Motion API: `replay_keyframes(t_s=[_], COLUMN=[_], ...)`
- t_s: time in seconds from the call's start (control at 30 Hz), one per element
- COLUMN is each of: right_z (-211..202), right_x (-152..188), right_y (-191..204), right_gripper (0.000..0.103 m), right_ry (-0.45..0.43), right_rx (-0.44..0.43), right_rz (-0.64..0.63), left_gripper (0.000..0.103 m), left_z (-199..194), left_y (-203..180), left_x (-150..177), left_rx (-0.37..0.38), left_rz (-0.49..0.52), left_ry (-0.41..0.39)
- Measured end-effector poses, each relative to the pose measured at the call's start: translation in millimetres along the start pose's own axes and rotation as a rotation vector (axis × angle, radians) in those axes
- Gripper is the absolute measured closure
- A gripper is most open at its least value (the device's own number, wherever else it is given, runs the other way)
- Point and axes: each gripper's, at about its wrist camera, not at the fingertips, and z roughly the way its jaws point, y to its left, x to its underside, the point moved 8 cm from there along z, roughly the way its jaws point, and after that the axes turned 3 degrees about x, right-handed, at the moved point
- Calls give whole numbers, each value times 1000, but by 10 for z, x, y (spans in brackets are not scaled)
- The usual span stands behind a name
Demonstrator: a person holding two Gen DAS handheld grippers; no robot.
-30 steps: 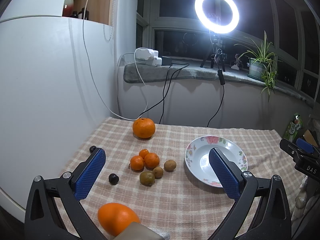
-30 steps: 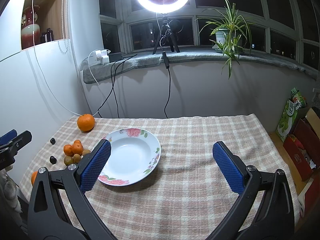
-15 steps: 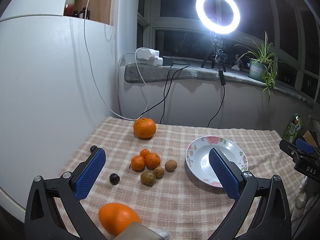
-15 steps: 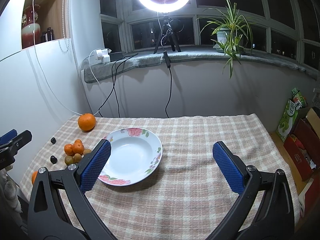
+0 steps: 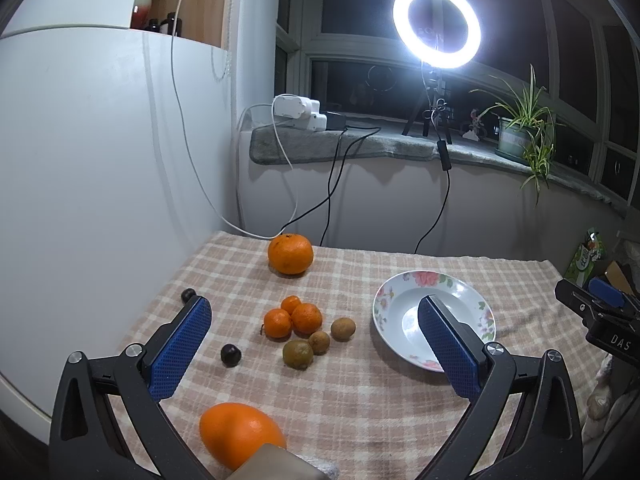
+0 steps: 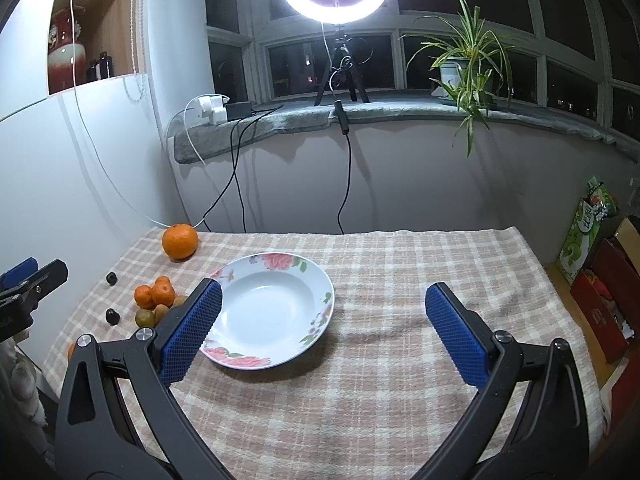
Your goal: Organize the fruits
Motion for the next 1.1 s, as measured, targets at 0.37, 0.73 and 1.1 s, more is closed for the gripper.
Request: replay_keyframes(t_s=[0.37, 0.73, 1.1], right_z=[48, 177, 372], right_x=[33, 154, 478], right_y=[186, 615, 1387], right_gripper=[0, 0, 5], right_ry=[21, 83, 239], right_rx=[-18, -176, -472], right_rz=[-26, -77, -135], left_gripper=[1, 1, 12], left_z=[-15, -6, -20], left_y=[187, 472, 814], left_x=[48, 304, 831], left_rx=[-16, 3, -5], left_rz=[-30, -92, -163], left_ry=[10, 78, 211])
